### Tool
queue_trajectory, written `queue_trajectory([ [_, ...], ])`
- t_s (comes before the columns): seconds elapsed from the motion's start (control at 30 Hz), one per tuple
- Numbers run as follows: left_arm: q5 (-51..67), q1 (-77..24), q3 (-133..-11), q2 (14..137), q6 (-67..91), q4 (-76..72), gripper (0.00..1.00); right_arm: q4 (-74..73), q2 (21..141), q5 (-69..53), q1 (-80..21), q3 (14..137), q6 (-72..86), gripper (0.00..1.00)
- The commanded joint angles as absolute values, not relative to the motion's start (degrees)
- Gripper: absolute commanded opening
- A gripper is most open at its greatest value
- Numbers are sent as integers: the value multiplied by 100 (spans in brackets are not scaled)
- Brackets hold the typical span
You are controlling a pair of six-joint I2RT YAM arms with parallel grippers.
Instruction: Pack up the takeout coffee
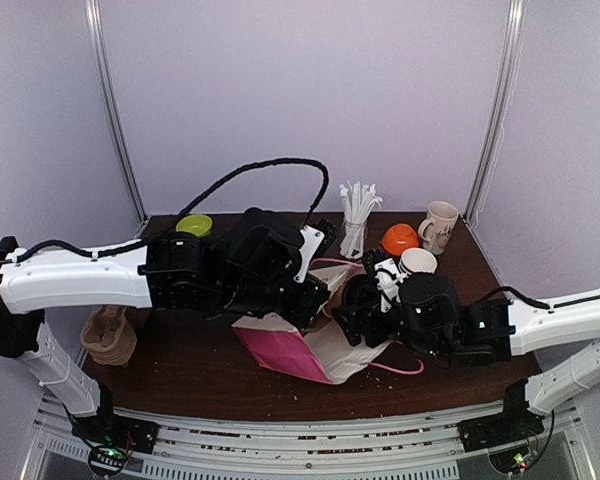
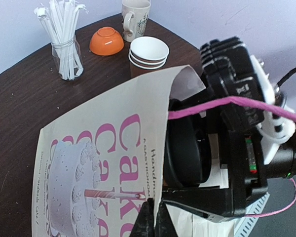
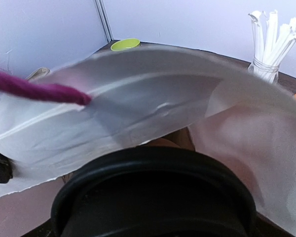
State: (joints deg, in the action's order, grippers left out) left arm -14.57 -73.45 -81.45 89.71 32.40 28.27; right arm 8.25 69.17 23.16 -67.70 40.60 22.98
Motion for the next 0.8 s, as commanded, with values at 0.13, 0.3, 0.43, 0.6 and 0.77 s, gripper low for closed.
queue_trajectory([
  [0.13,-1310,-7172,-8337,8800,3933,1992,0,600,7239,2381,-6769,4526,2329,86],
  [0.3,-957,-6880,-7956,8601,4484,1516,0,51,7527,2222,-6688,4884,2315,86],
  [0.43,-632,-6633,-7642,8423,4917,1148,0,-426,7618,2007,-6493,5189,2293,86],
  [0.6,-404,-6315,-7547,8348,5384,1121,0,-744,7309,1948,-6416,5346,2137,86],
  [0.77,-1,-6071,-7482,8371,5780,868,0,-1283,7167,1666,-6388,5634,1687,86],
])
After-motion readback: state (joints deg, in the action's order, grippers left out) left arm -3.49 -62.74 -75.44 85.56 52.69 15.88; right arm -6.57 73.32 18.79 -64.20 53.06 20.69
